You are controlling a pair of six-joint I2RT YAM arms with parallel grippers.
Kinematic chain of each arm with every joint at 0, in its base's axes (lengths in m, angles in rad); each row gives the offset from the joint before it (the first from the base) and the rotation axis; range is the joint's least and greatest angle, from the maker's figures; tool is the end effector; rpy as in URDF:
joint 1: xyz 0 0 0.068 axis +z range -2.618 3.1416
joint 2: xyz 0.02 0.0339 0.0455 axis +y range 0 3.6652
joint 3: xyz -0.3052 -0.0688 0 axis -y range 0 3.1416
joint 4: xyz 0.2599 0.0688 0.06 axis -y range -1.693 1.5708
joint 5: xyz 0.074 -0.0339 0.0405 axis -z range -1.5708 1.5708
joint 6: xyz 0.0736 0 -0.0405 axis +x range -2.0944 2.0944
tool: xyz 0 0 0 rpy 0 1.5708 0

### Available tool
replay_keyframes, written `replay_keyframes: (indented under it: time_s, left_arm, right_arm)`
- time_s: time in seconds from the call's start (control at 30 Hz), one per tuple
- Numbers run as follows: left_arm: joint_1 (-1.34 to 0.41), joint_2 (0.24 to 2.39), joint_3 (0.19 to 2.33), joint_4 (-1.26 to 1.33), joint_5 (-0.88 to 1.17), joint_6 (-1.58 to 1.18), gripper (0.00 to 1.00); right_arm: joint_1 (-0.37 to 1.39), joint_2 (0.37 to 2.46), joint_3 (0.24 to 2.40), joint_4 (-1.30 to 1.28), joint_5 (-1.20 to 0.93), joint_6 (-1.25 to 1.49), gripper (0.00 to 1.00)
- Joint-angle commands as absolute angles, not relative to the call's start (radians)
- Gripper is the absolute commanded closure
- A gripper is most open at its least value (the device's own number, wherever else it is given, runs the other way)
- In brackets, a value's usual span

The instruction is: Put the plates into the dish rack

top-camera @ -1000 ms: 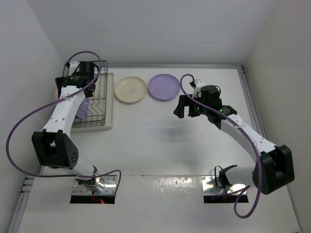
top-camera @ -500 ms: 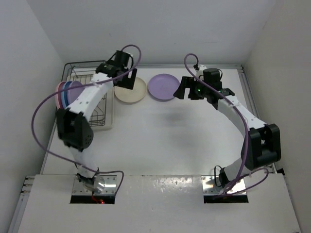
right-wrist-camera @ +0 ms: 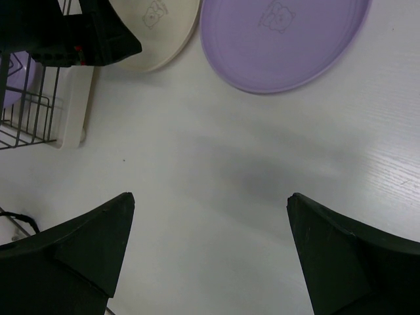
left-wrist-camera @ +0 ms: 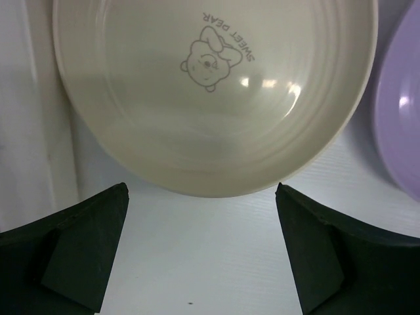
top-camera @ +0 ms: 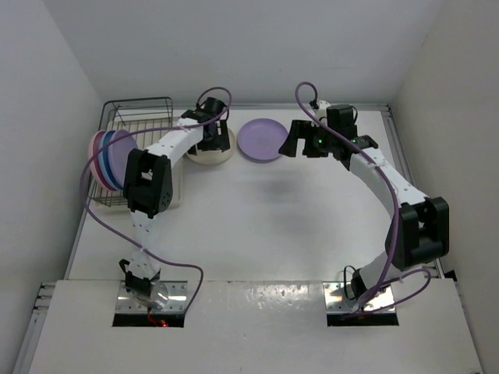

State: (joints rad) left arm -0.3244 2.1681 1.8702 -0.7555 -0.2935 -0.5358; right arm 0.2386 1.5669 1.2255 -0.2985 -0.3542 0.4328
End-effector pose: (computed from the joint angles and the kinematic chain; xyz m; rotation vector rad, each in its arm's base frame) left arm 0.5083 -0.1485 0.2214 -0.3686 2.5278 0.0613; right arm 0.3812 0.1190 0.3028 0.0169 2.2710 0.7565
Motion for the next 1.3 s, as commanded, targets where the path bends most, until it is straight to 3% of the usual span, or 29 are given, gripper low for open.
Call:
replay_keyframes:
  time_s: [0.0, 0.23, 0.77, 0.83, 0.97, 1.0, 1.07, 1.2, 1.27]
  left_arm:
    - [-0.316, 2.192, 1.904, -0.735, -0.305, -0.667, 0.01]
    - [-0.305, 2.223, 1.894, -0.756, -0.451, -0.699, 0.01]
    - [-0.255, 2.289, 1.881, -0.785, -0.465, -0.761, 0.04]
    - [-0.255, 2.322, 1.899, -0.776, -0.465, -0.741, 0.1]
    - [-0.245, 2.344, 1.899, -0.776, -0.445, -0.723, 0.35]
    - [-0.245, 2.344, 1.899, -0.776, -0.445, -0.723, 0.51]
    - [-0.245, 2.344, 1.873, -0.776, -0.436, -0.723, 0.69]
    - [-0.245, 2.309, 1.853, -0.776, -0.426, -0.723, 0.91]
    - [-0.245, 2.29, 1.829, -0.776, -0.436, -0.723, 0.94]
  right_arm:
    - [0.229, 1.568, 1.25, -0.293, -0.385, 0.397, 0.0]
    - [0.221, 1.577, 1.264, -0.29, -0.425, 0.382, 0.0]
    - [0.202, 1.626, 1.33, -0.33, -0.495, 0.357, 0.0]
    - [0.201, 1.628, 1.331, -0.328, -0.495, 0.354, 0.0]
    - [0.178, 1.626, 1.331, -0.333, -0.494, 0.359, 0.0]
    - [0.193, 1.623, 1.33, -0.33, -0.494, 0.362, 0.0]
    - [0.195, 1.615, 1.319, -0.325, -0.482, 0.364, 0.0]
    - [0.192, 1.608, 1.309, -0.315, -0.471, 0.364, 0.0]
    - [0.192, 1.594, 1.29, -0.301, -0.465, 0.364, 0.0]
